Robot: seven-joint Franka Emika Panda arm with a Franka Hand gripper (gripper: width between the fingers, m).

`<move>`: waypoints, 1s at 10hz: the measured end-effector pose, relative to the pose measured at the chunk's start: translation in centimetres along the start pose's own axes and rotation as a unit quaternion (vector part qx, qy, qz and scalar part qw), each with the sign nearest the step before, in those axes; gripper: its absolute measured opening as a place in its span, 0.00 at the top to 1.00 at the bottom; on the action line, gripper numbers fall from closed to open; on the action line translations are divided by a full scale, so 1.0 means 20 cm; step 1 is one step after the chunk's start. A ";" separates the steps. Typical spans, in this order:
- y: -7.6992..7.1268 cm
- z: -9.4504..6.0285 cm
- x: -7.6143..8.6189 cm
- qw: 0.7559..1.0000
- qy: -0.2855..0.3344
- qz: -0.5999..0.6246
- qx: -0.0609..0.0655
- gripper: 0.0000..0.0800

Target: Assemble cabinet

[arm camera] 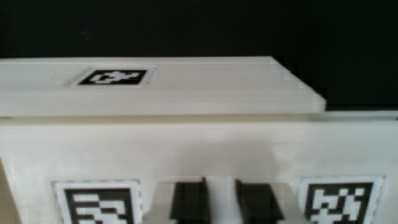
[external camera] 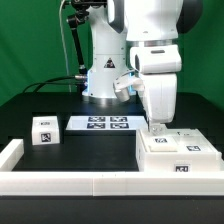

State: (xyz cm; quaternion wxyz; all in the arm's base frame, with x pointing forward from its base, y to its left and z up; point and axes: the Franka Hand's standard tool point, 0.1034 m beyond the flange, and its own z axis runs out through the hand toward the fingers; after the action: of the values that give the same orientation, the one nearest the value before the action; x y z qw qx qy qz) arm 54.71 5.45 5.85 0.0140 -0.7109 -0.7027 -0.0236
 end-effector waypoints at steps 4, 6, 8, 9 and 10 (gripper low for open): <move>0.13 0.00 -0.01 1.000 0.004 0.000 -0.009 0.91; 0.16 0.00 0.00 1.000 0.005 0.004 -0.007 0.91; 0.16 0.00 0.00 1.000 0.005 0.006 -0.007 0.91; 0.16 0.00 0.00 1.000 0.005 0.007 -0.008 0.91; 0.16 0.00 0.00 1.000 0.004 0.007 -0.008 0.91</move>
Offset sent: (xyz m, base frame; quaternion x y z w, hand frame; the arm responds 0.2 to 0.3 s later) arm 0.0214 0.0107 -0.0106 -0.0034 0.0413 -0.0147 0.9990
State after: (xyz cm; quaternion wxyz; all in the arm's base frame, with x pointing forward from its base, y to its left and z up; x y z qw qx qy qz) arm 57.85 5.38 5.97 0.0116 -0.7159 -0.6974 -0.0323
